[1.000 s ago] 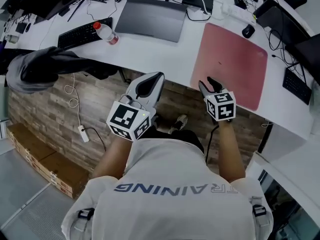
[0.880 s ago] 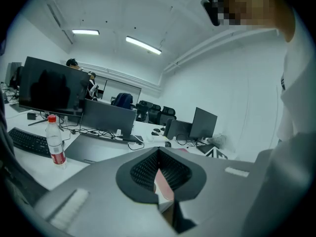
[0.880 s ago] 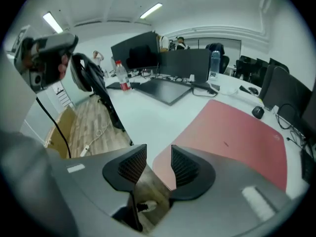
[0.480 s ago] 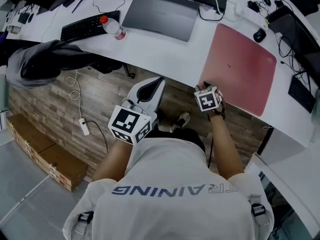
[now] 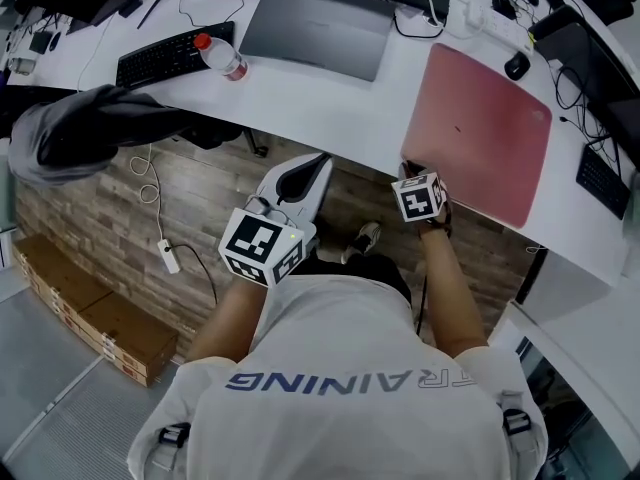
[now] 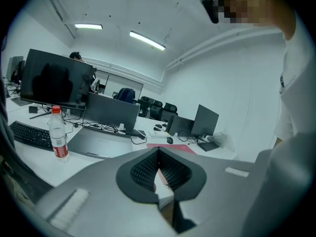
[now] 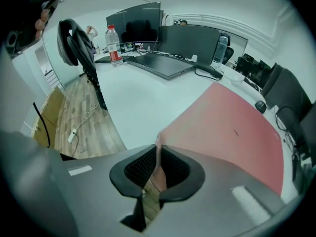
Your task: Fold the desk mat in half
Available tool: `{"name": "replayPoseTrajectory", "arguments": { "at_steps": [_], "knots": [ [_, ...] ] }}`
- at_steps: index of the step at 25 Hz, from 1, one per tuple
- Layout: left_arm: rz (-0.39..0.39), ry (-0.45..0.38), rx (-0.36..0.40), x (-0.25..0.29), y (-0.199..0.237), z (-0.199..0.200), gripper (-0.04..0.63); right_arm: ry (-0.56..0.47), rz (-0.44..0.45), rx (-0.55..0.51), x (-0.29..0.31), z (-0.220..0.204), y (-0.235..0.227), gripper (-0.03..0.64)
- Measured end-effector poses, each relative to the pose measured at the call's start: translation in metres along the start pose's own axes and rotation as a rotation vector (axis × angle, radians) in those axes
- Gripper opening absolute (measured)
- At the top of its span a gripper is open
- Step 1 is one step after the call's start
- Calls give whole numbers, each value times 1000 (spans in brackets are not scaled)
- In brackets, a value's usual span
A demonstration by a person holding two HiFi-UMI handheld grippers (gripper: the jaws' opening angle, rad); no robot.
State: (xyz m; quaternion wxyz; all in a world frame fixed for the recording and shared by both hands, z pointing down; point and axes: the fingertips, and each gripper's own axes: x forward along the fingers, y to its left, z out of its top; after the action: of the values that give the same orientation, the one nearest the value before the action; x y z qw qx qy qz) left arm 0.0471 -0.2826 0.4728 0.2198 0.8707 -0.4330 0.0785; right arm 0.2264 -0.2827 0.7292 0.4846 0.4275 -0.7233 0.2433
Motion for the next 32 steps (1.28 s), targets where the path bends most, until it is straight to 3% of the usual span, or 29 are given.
{"name": "replayPoseTrajectory", "arguments": {
  "at_steps": [5,17,24,32],
  "knots": [
    [-20,-10,15,0,-11,4,3,-93,17,82,-18,5,-7,46],
    [-90,-64,79,19,-70,26,3,-384,-78,298,-131,0,-85,43],
    [-145,-82,120,41,-118,33,3,-454,-178,427,-174,-55,-149,43],
    [-195,-75,154,64,-167,31,2,-440,-262,613,-188,-144,-212,43]
  ]
}}
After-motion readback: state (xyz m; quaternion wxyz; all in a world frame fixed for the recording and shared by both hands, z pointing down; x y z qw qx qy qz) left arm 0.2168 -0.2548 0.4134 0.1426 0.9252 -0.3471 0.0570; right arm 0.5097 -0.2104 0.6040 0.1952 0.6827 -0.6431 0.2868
